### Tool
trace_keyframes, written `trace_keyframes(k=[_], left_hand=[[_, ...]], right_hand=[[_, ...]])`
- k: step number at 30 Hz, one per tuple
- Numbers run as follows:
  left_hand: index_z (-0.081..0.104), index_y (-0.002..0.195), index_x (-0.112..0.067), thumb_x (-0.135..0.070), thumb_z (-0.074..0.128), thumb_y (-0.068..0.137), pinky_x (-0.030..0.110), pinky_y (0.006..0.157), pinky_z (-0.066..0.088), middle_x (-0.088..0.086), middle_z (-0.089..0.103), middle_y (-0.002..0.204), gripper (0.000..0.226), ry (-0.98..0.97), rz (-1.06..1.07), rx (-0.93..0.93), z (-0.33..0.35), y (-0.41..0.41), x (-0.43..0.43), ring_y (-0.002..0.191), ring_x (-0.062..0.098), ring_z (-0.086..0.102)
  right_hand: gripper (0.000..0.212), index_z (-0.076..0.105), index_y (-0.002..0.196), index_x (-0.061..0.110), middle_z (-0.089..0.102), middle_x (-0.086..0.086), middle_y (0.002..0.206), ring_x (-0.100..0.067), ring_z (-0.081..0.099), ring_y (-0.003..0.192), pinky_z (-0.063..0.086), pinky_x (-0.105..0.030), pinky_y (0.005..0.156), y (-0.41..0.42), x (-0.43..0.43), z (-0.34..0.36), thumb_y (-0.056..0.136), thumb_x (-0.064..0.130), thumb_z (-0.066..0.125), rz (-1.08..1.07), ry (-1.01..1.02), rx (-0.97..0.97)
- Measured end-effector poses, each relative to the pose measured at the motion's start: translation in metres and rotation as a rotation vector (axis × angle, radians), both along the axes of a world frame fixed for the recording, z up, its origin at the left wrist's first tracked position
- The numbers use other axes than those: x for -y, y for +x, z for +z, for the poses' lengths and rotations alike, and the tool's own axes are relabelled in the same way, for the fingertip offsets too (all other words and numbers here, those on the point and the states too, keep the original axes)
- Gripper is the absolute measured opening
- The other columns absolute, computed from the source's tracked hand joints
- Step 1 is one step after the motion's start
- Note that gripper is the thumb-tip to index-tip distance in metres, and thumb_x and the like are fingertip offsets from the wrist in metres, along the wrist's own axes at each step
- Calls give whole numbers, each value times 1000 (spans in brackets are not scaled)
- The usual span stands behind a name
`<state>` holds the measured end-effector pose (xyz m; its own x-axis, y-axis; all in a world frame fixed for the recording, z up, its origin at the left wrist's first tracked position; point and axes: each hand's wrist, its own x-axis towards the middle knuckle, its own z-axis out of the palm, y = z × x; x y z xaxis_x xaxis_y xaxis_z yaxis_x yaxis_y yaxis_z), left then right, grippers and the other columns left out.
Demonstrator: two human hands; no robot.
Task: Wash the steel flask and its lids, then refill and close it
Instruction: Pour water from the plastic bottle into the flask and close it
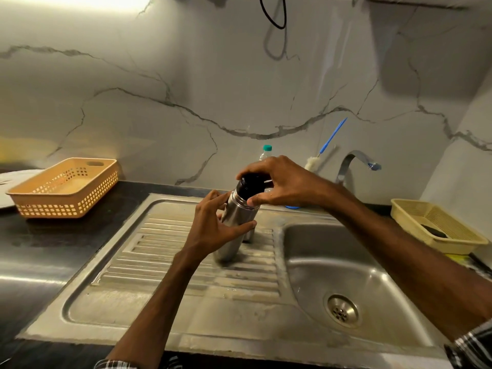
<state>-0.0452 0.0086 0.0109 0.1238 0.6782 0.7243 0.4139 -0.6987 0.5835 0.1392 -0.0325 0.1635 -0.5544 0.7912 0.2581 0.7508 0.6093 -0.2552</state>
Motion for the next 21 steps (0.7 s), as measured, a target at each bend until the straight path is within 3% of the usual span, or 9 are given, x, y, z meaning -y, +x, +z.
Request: trace_keyframes(k=[3, 8, 11, 15, 18, 21], left_hand=[[70, 120, -20, -48, 92, 65, 16, 69, 55, -7, 58, 101, 66, 7, 11, 4, -2, 4, -1, 98, -4, 53], [69, 117, -19, -62, 86, 66, 25, 74, 57, -10, 55, 100, 69, 4, 74, 10, -5, 9, 0, 94, -1, 54], [69, 118, -17, -63, 83, 65, 15, 75, 49, -8, 54, 100, 71, 14, 98, 9, -6, 13, 4, 88, 2, 52], [68, 117, -15, -65, 83, 64, 11, 75, 41, -4, 55, 100, 74, 9, 139, -8, -6, 16, 5, 87, 8, 52], [69, 119, -17, -72, 77, 64, 20, 74, 51, -1, 59, 100, 78, -4, 138, -5, -4, 12, 3, 87, 11, 55], [70, 119, -19, -69, 80, 65, 35, 73, 59, 0, 62, 99, 74, -10, 119, 6, -3, 3, -1, 90, 12, 58]], right_hand=[[40, 69, 118, 13, 72, -2, 105, -12, 65, 96, 57, -27, 87, -2, 0, -12, 82, 26, 80, 5, 108, -87], [36, 73, 102, 16, 72, 1, 89, -9, 64, 82, 59, -30, 76, -9, -4, -26, 80, 45, 78, -115, 236, -138], [41, 74, 96, 15, 73, 0, 87, -12, 66, 80, 59, -33, 76, -16, -6, -33, 75, 51, 79, -274, 276, -216], [54, 68, 107, 12, 71, -5, 98, -17, 65, 89, 58, -34, 85, -26, -8, -37, 75, 53, 80, -433, 259, -227], [56, 66, 117, 12, 70, -5, 109, -19, 65, 101, 55, -32, 90, -27, -3, -34, 78, 49, 80, -400, 210, -249], [86, 51, 140, 14, 60, -3, 137, -16, 58, 124, 51, -32, 102, -10, -2, -40, 72, 57, 80, -267, -88, -433]])
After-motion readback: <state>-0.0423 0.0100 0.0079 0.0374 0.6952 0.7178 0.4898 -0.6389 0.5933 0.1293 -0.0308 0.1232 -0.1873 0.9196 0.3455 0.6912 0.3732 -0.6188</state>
